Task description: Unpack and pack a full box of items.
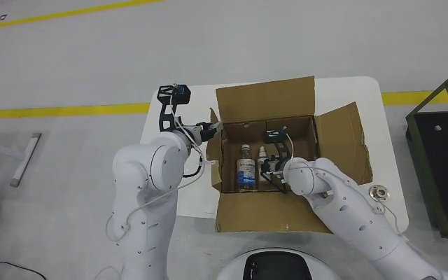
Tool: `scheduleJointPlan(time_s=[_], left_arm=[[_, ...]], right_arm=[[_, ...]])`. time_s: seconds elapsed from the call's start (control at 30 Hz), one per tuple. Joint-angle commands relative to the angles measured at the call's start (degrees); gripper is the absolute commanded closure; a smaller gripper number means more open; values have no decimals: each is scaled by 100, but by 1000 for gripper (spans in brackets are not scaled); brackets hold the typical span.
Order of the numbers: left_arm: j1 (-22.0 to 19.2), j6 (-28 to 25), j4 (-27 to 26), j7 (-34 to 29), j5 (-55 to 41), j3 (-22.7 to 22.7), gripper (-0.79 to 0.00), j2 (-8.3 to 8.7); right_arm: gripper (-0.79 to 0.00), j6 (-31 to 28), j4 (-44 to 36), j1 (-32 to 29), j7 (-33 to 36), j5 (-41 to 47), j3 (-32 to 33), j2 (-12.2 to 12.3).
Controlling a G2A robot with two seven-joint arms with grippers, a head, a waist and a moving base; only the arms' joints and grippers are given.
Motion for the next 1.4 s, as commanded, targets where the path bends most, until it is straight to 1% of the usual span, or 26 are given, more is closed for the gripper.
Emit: scheduleJointPlan(time_s=[0.0, 0.2, 0.27, 0.33, 0.47, 0.53, 0.57, 0.6, 0.63, 0.7, 0.73, 0.77, 0.8, 0.83, 0.87, 0.93, 1.03, 1.17, 1.3, 1.37], left_arm=[[0, 0, 0, 0, 0, 0, -785, 0], [0, 0, 0, 0, 0, 0, -785, 0], [0, 0, 0, 0, 0, 0, -785, 0], [0, 0, 0, 0, 0, 0, -785, 0], [0, 0, 0, 0, 0, 0, -785, 0], [0, 0, 0, 0, 0, 0, -785, 0], [0, 0, 0, 0, 0, 0, -785, 0], [0, 0, 0, 0, 0, 0, -785, 0], [0, 0, 0, 0, 0, 0, -785, 0], [0, 0, 0, 0, 0, 0, -785, 0], [0, 0, 0, 0, 0, 0, -785, 0], [0, 0, 0, 0, 0, 0, -785, 0], [0, 0, 0, 0, 0, 0, -785, 0], [0, 0, 0, 0, 0, 0, -785, 0], [0, 0, 0, 0, 0, 0, -785, 0], [0, 0, 0, 0, 0, 0, -785, 0], [0, 0, 0, 0, 0, 0, -785, 0], [0, 0, 0, 0, 0, 0, -785, 0], [0, 0, 0, 0, 0, 0, -785, 0], [0, 0, 0, 0, 0, 0, -785, 0]], right_arm=[[-348, 1, -1, -9, 5, -1, 7, -5], [-360, 24, -171, -66, -54, 17, 113, -5], [-372, 29, -422, -124, -23, 37, 265, 20], [-372, 50, -837, -271, 36, 76, 537, 70], [-382, -12, -2090, -902, 108, 218, 1512, 230], [-385, -130, -2739, -1322, 72, 280, 2144, 312], [-382, -256, -3118, -1595, 50, 264, 2597, 365], [-376, -299, -3262, -1733, 56, 247, 2818, 389], [-369, -316, -3483, -1917, 50, 228, 3197, 422], [-339, -473, -3823, -2247, 141, 210, 3836, 479], [-299, -520, -3961, -2386, 195, 87, 4183, 510], [-206, -619, -4095, -2522, 338, -16, 4459, 539], [-139, -752, -4221, -2649, 528, -216, 4742, 575], [-22, -856, -4351, -2751, 687, -425, 5014, 607], [0, -990, -4469, -2855, 883, -615, 5239, 637], [0, -1339, -4671, -3044, 1338, -1059, 5614, 699], [0, -1861, -4707, -3182, 1928, -1561, 5941, 779], [0, -2094, -4682, -3380, 2547, -1716, 6106, 824], [0, -2485, -4502, -3622, 2985, -2054, 5864, 866], [0, -2415, -4379, -3668, 3108, -2011, 5713, 865]])
